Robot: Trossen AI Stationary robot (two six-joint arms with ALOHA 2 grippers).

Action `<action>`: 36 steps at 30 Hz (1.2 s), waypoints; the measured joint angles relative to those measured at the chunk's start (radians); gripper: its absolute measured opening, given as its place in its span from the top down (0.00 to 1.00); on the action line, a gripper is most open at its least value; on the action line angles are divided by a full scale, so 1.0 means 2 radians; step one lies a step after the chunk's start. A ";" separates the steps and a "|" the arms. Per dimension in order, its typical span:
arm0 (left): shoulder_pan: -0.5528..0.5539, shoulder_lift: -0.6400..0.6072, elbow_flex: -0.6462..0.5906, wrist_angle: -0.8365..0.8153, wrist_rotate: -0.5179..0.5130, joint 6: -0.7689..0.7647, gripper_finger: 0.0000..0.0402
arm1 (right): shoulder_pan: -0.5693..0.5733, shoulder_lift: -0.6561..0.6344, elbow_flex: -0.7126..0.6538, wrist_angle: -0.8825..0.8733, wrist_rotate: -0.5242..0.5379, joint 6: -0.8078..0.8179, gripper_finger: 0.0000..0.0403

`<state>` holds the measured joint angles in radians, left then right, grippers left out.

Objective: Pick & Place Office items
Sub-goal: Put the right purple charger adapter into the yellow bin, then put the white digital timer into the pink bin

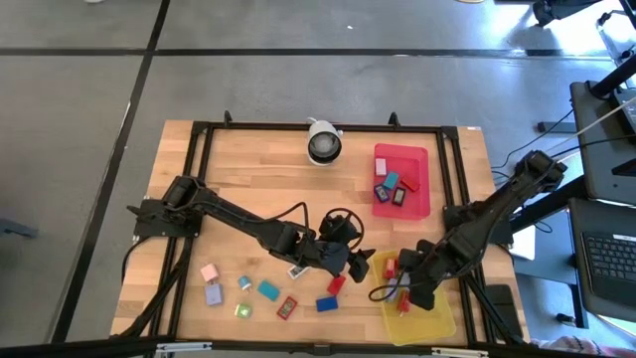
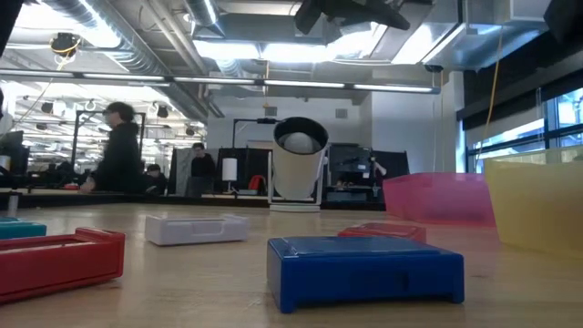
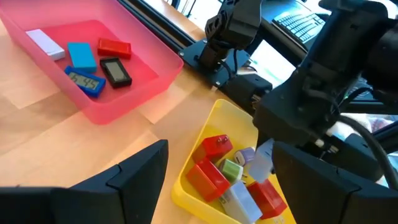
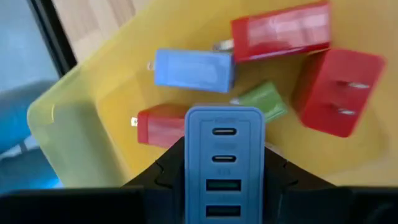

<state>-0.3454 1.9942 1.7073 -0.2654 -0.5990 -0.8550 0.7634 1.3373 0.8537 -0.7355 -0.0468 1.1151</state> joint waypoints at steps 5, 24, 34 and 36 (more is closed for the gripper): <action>0.000 0.000 0.000 0.000 0.000 0.001 0.30 | 0.000 0.013 0.000 0.003 0.009 -0.001 0.65; 0.000 0.000 0.000 -0.043 0.182 -0.018 0.30 | -0.006 0.062 0.001 0.009 0.013 0.123 0.39; 0.000 0.000 0.000 -0.235 0.255 -0.046 0.30 | -0.013 0.025 0.025 0.006 0.017 0.176 0.27; 0.000 0.000 0.000 -0.280 0.262 -0.055 0.30 | -0.013 0.019 0.041 0.007 0.045 0.183 0.28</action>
<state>-0.3450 1.9945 1.7073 -0.8248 -0.0745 -0.9659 0.7364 1.3744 0.9347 -0.7206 0.0433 1.4820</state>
